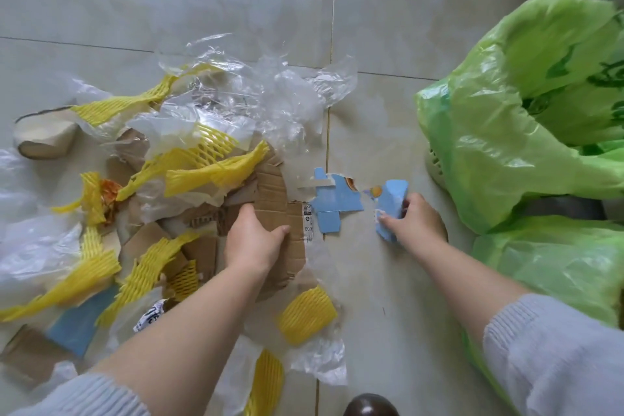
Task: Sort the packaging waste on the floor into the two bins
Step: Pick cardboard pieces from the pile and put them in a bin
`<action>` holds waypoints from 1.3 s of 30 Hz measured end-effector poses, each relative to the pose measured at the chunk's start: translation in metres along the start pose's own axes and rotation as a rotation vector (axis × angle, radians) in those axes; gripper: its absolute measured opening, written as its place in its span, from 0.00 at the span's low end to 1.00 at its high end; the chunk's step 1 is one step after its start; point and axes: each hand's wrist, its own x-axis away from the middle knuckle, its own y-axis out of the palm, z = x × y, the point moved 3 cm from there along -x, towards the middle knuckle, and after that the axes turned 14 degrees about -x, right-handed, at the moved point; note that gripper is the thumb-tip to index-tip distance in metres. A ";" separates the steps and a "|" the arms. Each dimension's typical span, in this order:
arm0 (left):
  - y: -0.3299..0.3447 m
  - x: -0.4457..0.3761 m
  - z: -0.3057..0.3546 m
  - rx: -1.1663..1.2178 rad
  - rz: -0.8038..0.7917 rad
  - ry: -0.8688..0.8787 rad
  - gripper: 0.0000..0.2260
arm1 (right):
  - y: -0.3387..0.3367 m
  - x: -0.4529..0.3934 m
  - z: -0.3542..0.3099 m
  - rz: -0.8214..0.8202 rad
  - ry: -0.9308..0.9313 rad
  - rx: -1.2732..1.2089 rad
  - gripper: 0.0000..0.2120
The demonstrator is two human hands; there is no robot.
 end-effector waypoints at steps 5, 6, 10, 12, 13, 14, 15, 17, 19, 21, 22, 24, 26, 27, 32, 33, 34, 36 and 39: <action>-0.031 0.007 0.007 0.134 -0.071 0.166 0.10 | -0.014 0.004 -0.008 0.061 -0.064 -0.534 0.14; -0.039 0.007 0.009 0.160 -0.104 0.200 0.09 | -0.013 0.006 -0.017 -0.007 -0.109 -0.559 0.11; -0.066 -0.004 0.017 0.038 -0.211 0.321 0.07 | 0.004 0.005 -0.052 -0.288 -0.353 -0.186 0.11; -0.071 -0.013 0.015 -0.237 -0.244 0.401 0.06 | 0.014 0.002 -0.063 -0.330 -0.414 0.087 0.15; -0.070 -0.015 0.014 -0.413 -0.243 0.464 0.07 | 0.019 0.000 -0.067 -0.345 -0.430 0.176 0.16; -0.067 -0.016 0.010 -0.558 -0.238 0.527 0.08 | 0.024 -0.001 -0.070 -0.357 -0.446 0.250 0.17; -0.063 -0.015 0.006 -0.659 -0.241 0.579 0.09 | 0.028 -0.001 -0.072 -0.365 -0.464 0.316 0.17; -0.056 -0.013 -0.003 -0.759 -0.249 0.639 0.10 | 0.034 0.002 -0.073 -0.358 -0.511 0.405 0.16; -0.051 -0.013 -0.012 -0.785 -0.218 0.659 0.10 | 0.038 0.005 -0.071 -0.315 -0.549 0.435 0.15; -0.048 -0.018 -0.018 -0.809 -0.189 0.662 0.10 | 0.039 0.007 -0.069 -0.266 -0.572 0.457 0.13; -0.047 -0.020 -0.020 -0.821 -0.190 0.655 0.11 | 0.040 0.007 -0.069 -0.252 -0.583 0.471 0.13; -0.044 -0.023 -0.023 -0.843 -0.193 0.630 0.12 | 0.041 0.008 -0.068 -0.244 -0.585 0.483 0.13; -0.042 -0.024 -0.023 -0.862 -0.153 0.612 0.12 | 0.041 0.007 -0.066 -0.247 -0.561 0.439 0.14; -0.041 -0.023 -0.023 -0.880 -0.119 0.615 0.11 | 0.040 0.007 -0.065 -0.252 -0.535 0.398 0.14; -0.038 -0.019 -0.019 -0.949 -0.052 0.684 0.08 | 0.037 0.005 -0.058 -0.310 -0.384 0.137 0.28; -0.037 -0.019 -0.018 -0.948 -0.066 0.698 0.09 | 0.037 0.004 -0.056 -0.326 -0.356 0.121 0.28; -0.037 -0.019 -0.019 -0.945 -0.088 0.712 0.09 | 0.037 0.005 -0.055 -0.341 -0.337 0.115 0.25; -0.038 -0.021 -0.019 -0.899 -0.120 0.740 0.10 | 0.036 0.004 -0.052 -0.352 -0.331 0.118 0.09; -0.044 -0.025 -0.016 -0.714 -0.110 0.705 0.16 | 0.034 0.006 -0.053 -0.377 -0.324 0.117 0.11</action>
